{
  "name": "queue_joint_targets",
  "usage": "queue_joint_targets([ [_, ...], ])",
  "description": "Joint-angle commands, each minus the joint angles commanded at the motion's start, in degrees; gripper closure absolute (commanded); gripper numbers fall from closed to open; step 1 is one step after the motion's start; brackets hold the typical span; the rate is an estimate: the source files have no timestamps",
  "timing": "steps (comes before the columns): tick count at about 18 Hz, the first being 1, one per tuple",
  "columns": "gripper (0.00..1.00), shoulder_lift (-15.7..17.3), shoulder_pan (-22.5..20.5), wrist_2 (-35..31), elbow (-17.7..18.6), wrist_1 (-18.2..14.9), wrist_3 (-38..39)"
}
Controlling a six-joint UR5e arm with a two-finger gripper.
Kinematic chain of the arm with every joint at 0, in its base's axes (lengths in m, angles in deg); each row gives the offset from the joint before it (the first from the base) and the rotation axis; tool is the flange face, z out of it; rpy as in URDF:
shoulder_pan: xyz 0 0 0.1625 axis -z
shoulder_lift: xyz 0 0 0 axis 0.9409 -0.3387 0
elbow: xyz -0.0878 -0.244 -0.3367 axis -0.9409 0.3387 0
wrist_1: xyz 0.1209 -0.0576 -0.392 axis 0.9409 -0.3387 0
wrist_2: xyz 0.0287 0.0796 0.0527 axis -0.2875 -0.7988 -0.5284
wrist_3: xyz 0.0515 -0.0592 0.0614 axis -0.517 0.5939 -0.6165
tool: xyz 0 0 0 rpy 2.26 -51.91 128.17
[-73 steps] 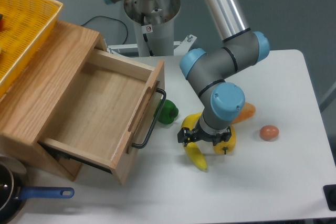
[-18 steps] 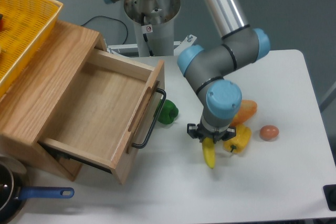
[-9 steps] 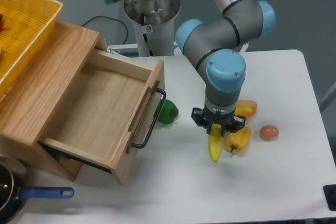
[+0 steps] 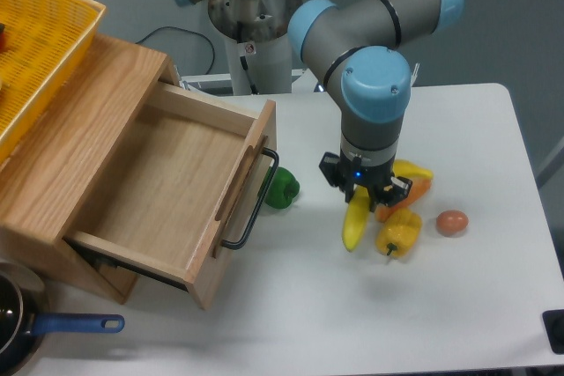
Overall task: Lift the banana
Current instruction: 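Lift the held banana up off the table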
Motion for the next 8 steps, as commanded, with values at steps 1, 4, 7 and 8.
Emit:
queue_joint_targets([
  [1, 0.64, 0.0, 0.0, 0.0, 0.0, 0.0, 0.0],
  [4, 0.64, 0.6, -0.1, 0.2, 0.4, -0.1, 0.0],
  [7, 0.64, 1.0, -0.2, 0.2, 0.4, -0.1, 0.0],
  [8, 0.64, 1.0, -0.2, 0.3, 0.4, -0.1, 0.0],
])
